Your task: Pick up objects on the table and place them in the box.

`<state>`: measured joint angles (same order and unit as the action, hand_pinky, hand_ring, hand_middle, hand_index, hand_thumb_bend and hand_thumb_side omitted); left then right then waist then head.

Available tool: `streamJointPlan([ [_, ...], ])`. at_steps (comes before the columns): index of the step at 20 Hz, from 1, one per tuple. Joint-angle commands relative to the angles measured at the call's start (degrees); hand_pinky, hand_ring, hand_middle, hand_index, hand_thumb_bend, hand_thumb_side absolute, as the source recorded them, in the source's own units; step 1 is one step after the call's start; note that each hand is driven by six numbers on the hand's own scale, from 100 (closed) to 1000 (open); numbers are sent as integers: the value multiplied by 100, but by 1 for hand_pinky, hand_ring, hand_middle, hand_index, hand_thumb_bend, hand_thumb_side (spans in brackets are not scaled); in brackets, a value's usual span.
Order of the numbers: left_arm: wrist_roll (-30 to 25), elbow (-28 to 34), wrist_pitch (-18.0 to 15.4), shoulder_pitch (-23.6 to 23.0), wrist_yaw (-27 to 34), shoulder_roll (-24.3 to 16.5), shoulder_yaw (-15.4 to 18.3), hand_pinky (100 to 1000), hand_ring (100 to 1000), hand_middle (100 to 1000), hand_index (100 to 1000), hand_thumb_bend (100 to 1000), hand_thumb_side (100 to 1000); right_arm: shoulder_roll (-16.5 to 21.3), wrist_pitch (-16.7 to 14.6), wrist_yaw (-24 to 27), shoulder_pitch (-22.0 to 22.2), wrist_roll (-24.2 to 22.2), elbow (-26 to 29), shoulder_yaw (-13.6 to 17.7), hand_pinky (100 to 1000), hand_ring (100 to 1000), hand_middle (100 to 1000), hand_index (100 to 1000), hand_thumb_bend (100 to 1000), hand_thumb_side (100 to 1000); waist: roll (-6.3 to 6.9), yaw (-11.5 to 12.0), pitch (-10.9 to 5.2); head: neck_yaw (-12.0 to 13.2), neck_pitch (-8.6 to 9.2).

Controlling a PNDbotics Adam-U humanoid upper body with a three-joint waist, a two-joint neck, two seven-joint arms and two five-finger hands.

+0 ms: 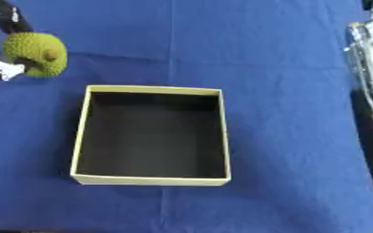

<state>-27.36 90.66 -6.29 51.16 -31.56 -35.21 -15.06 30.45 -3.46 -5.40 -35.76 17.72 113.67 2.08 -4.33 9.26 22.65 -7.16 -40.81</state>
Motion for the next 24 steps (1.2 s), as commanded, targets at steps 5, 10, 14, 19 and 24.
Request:
streamJointPlan([
  [5, 256, 1074, -172, 399, 54, 132, -324, 636, 616, 526, 618, 264, 100, 110, -31, -19, -121, 60, 92, 82, 735, 653, 629, 749, 383, 708, 53, -1, -188, 51, -41],
  [10, -18, 1413, -333, 622, 69, 417, -751, 632, 613, 503, 614, 280, 100, 127, -21, -28, -127, 56, 92, 76, 735, 652, 628, 748, 384, 708, 68, 10, -202, 80, -61],
  [14, -274, 1485, -415, 734, 155, 652, -1015, 633, 614, 495, 616, 274, 100, 124, -9, -26, -127, 50, 92, 70, 735, 651, 628, 748, 385, 708, 78, 22, -197, 89, -82],
  [19, -669, 1503, -537, 756, 208, 884, -1369, 629, 613, 495, 591, 286, 100, 145, 12, -27, -109, 55, 92, 72, 734, 650, 628, 747, 387, 707, 92, 34, -187, 62, -119],
  [24, -1022, 1409, -729, 645, 37, 1132, -1631, 625, 607, 497, 578, 303, 100, 160, 27, -26, -107, 60, 92, 74, 734, 649, 627, 747, 388, 706, 94, 48, -176, 26, -139],
])
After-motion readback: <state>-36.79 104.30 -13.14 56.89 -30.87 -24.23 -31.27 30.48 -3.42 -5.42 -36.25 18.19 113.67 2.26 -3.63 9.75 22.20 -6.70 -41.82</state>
